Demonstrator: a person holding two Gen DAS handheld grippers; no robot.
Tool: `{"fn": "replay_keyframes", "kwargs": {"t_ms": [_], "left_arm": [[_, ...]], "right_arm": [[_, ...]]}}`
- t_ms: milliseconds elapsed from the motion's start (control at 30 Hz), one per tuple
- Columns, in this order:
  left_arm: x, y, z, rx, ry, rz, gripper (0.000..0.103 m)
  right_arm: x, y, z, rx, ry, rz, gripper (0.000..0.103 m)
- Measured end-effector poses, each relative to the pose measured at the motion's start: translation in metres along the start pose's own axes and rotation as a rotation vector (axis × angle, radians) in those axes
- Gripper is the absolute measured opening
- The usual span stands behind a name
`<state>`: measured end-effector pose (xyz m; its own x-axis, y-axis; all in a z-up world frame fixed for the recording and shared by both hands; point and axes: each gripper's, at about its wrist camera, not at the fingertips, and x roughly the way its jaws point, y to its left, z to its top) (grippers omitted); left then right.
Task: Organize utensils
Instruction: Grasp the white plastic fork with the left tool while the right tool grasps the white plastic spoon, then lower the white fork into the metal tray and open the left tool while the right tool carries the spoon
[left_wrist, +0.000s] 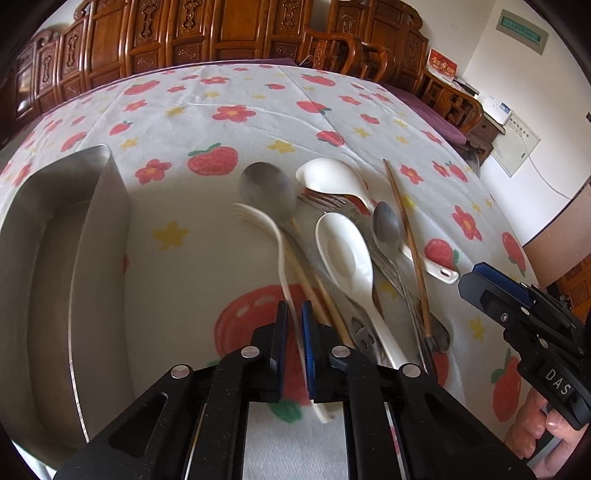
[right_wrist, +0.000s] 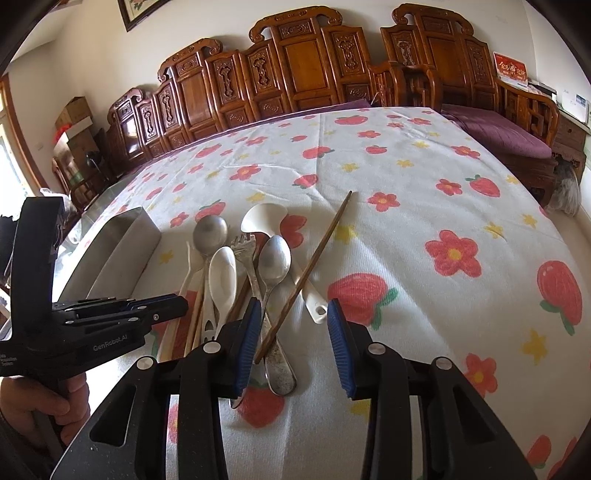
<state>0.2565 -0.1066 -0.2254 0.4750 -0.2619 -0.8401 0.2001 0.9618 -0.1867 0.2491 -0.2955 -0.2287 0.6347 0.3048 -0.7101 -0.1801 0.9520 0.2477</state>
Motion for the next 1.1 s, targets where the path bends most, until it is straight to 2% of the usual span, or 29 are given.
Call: {"fn": "replay_keyframes", "kwargs": {"t_ms": [200,433,600,767,1100], "left_arm": [[-0.024,0.007,-0.014,0.005,-0.034,0.003,0.003],[-0.052,0.007,-0.028,0.039,-0.073,0.021,0.003],[-0.065,0.007,-0.034,0.04,-0.09,0.023,0.003],[-0.078,0.01,-0.038,0.038,-0.104,0.029,0.003],[-0.102,0.016,-0.039,0.036,-0.142,0.047,0.003]], "right_arm": [[0.005,0.015,-0.002,-0.022,0.013,0.067,0.027],[0.016,0.039,-0.009,-0.069,0.062,0.128,0.022],[0.026,0.049,-0.014,-0.091,0.098,0.123,0.021],[0.033,0.054,-0.022,-0.123,0.14,0.079,0.019],[0.03,0.065,-0.03,-0.183,0.16,0.03,0.019]]}}
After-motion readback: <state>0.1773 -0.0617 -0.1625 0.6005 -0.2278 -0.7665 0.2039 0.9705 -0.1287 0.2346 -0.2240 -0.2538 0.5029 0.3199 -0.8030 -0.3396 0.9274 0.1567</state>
